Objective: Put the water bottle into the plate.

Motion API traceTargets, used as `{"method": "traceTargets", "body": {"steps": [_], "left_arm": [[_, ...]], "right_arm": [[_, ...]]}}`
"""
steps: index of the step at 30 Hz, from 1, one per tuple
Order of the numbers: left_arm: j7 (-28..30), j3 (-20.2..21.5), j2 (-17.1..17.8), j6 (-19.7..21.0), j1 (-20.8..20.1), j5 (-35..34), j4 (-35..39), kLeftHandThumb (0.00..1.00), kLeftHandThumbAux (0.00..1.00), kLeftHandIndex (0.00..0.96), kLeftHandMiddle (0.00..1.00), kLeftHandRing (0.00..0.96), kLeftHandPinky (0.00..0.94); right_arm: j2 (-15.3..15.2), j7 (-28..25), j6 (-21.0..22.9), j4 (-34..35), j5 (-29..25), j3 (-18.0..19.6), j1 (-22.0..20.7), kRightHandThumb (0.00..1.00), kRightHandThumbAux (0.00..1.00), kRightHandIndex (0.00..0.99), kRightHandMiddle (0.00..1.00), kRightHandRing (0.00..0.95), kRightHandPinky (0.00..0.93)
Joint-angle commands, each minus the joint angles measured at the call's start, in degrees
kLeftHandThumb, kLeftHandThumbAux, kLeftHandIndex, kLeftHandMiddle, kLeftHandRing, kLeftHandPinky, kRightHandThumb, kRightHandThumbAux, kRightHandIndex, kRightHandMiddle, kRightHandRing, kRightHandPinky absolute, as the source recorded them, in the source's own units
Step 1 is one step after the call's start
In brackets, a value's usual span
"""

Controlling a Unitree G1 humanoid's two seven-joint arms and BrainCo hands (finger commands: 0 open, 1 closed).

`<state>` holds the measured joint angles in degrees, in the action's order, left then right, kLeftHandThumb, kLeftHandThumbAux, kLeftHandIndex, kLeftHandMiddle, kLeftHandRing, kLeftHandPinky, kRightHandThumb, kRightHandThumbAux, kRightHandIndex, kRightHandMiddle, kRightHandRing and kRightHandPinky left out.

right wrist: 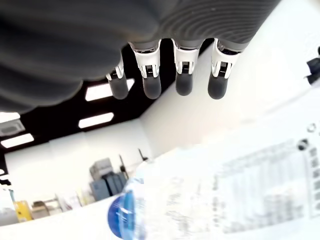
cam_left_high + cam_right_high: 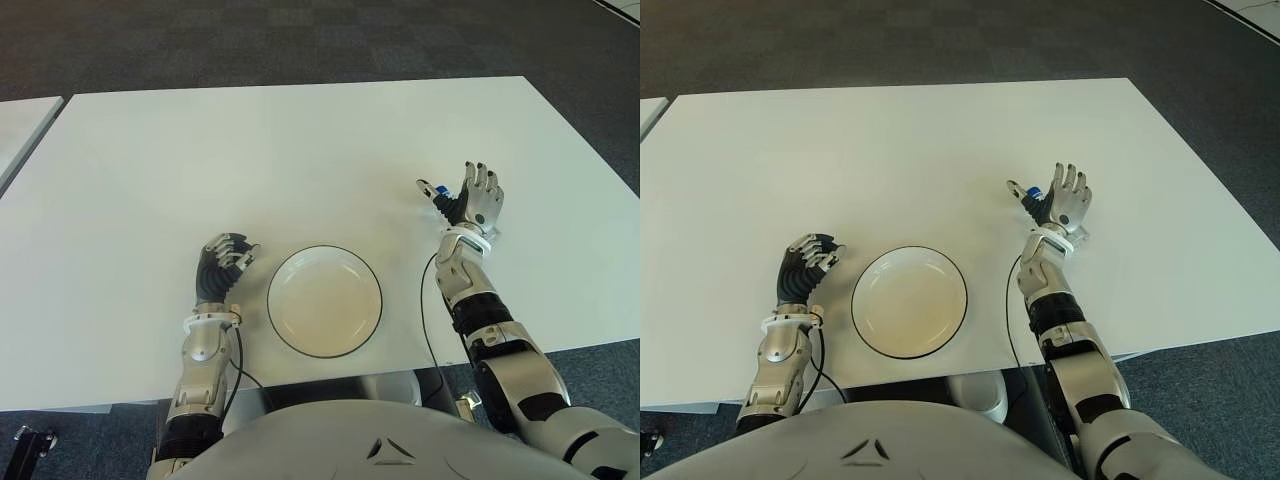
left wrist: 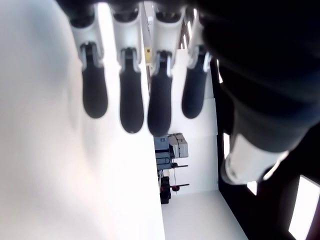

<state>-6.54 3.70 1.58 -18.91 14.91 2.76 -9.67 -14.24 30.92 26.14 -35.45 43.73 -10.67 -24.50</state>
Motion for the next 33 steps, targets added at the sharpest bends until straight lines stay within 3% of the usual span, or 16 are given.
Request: {"method": "traceTargets", "body": {"steps": [1,13,23,33], "left_arm": [[0.84,0.08,-0.16,-0.14,0.70,-0.57,-0.61,0.707,0.710,0.431,0.512,0.505,0.497],[1.24,0.30,-0.14,0.03,0.65,-1.27,-0.90,0.707,0.709,0.431,0.505,0.501,0.496],[0.98,0.30,-0.21,-0.92,0.65,-1.03,-1.11,0.707,0.709,0.432,0.521,0.512,0.503],[0.90,0.36,-0.34,-0.41,0.49,-1.12,-0.86,0.707,0.709,0.432,0.524,0.515,0.506]], "right_arm": [[-0.06,-2.69,0.98,-3.13,-1.65,-0.82,-1.21,0.554,0.174,0.000,0.000,0.000,0.000],[-0.33,-9.70,2.01,-13.09,-3.29,-3.47,-4.88,0.564,0.196,0.000,0.000,0.000,0.000],[1.10,-18.68,8.98,-18.29,-4.09,-5.43,-8.89,0.556,0.186,0.000,0.000,0.000,0.000],[0.70,-29.44,10.07,-24.49,-2.35,-11.73,-11.01,0.514,0.208,0.000,0.000,0.000,0.000]]}}
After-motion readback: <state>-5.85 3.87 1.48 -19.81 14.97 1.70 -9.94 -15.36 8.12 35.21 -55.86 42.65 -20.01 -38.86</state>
